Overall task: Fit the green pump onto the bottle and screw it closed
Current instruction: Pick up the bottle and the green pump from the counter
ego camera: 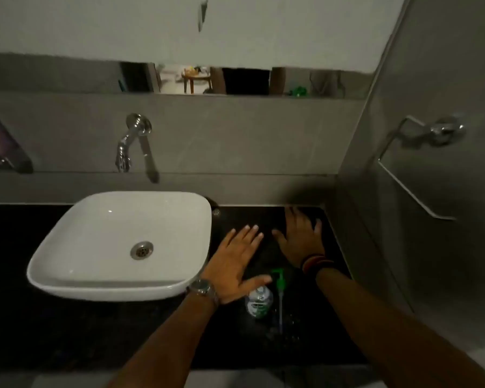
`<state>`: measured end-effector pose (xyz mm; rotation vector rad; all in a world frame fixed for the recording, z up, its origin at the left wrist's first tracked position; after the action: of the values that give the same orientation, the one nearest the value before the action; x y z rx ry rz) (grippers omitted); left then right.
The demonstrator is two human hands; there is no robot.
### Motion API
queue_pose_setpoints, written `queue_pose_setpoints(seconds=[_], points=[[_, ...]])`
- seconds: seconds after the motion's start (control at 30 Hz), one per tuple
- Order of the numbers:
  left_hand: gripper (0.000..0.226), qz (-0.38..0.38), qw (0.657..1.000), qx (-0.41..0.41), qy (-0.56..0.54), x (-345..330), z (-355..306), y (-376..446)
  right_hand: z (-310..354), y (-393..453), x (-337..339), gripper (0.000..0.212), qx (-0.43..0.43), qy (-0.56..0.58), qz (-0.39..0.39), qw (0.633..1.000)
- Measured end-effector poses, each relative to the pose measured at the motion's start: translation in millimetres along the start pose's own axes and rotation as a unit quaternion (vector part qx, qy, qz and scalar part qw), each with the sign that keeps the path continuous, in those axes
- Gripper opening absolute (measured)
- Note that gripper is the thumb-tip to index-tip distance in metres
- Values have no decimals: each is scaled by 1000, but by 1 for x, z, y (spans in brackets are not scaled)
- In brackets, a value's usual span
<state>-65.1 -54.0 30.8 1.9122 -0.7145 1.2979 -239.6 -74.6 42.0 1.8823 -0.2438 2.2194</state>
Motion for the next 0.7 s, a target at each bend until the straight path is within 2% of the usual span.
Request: queue_pose_setpoints(seconds=[0.1, 0.17, 0.23, 0.33, 0.43, 0.57, 0.7], points=[[101, 49, 998, 36, -34, -38, 1, -24, -20, -15, -55, 48, -33, 17, 132, 991], [106, 62, 992, 75, -76, -58, 5, -42, -32, -27, -82, 41, -59, -11, 193, 979], [105, 74, 984, 107, -118, -66, 5, -48, -39, -28, -92, 44, -102, -13, 220, 970], [90, 67, 968, 159, -180, -75, 9, -57, -43, -27, -105, 60, -154, 8, 261, 953], [80, 51, 958, 192, -208, -77, 11, -60, -40, -24, -121, 73, -170, 8, 280, 945], [67, 43, 959, 192, -202, -71, 10, -54, -36, -19, -126, 66, -184, 19, 258, 948], [56, 60, 958, 193, -205, -70, 10, -48, -35, -15, -94, 59, -145, 86, 207, 964]])
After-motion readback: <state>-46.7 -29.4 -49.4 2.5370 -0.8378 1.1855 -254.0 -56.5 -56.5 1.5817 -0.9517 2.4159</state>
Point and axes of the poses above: each hand's wrist, its own y-axis towards the middle knuckle, its own x-axis out of the back of the hand, z = x × y, the point moved 9 cm from there along y, towards the middle knuckle, and after that the axes turned 6 degrees about z, right-handed, at the moved point
